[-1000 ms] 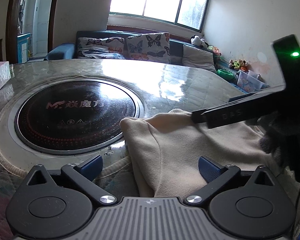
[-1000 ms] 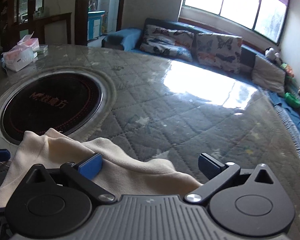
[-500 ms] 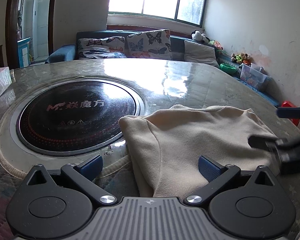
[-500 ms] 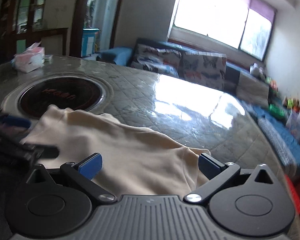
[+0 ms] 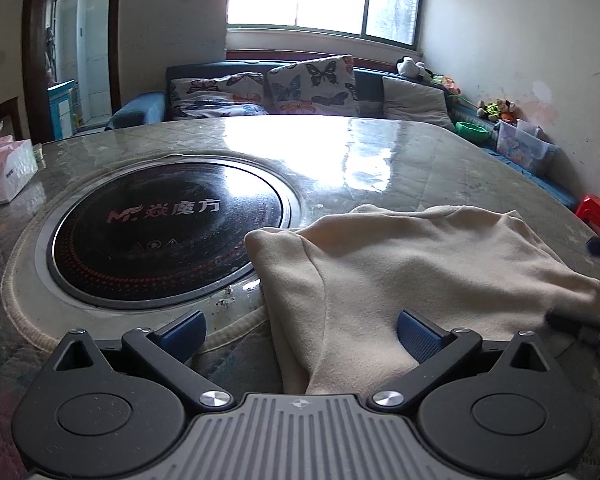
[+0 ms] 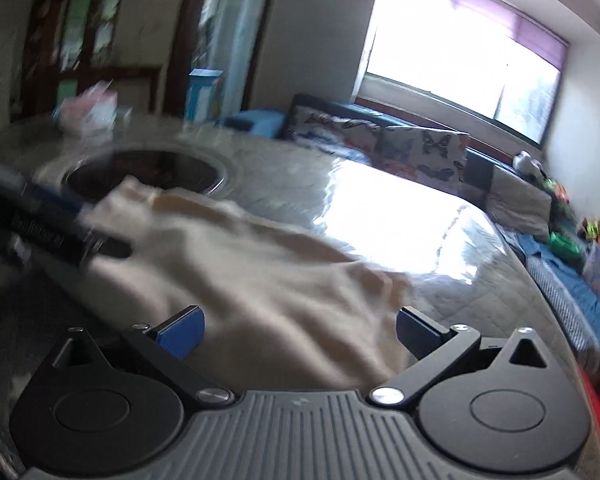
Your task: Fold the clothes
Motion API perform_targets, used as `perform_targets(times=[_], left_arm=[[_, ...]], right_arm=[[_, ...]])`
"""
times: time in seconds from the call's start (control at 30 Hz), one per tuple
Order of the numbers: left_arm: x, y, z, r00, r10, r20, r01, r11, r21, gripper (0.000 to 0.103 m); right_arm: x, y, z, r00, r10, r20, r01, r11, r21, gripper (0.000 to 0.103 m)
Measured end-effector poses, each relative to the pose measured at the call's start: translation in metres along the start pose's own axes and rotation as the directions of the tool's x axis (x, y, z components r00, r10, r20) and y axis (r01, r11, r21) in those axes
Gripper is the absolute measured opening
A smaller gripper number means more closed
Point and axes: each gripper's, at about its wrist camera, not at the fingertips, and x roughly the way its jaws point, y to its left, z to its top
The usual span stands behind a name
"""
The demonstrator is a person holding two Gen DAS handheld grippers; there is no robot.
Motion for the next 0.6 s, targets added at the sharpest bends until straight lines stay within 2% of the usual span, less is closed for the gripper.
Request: perform_targets(times=[0.2,0.27,0.33,0.43,0.6], left_arm=[[-0.002,-0.003,-0.001,1.0,0.022,0.001,-0.022,1.0,-0.002,0.103],[-0.002,-0.003,-0.002,1.0,0.022,0.002,-0.022,1.0,-0.003,0.103],[-0.002,-0.002,-0.002,1.0,0.022,0.003,-0.022,1.0,-0.003,0.103],[-0.002,-0.002,-0.003,1.0,0.022,0.004,-0.022,1.0,-0.003,0.103],[-0.003,-0.001,-0.003,1.0,0.02,0.007,-0.02,1.0,-0.005,0.103]], right_arm=[[0.01,-0.035,-0.012,0.998,-0.026,-0.058,0.032,0.994,0.102,0.103],[0.006,-0.046,-0.012,0.999,-0.015,-0.052,0.022,0.99,0.141,0.103],[0.004,-0.054,-0.01,0.998,-0.042,-0.036,0.047,0.986,0.161,0.103],[0.012,-0.061,-0.009,0.994,-0.079,-0.078,0.091,0.984,0.156,0.103],[0.016,-0.06,-0.01,0.989,-0.113,-0.095,0.126,0.982,0.14,0.103]])
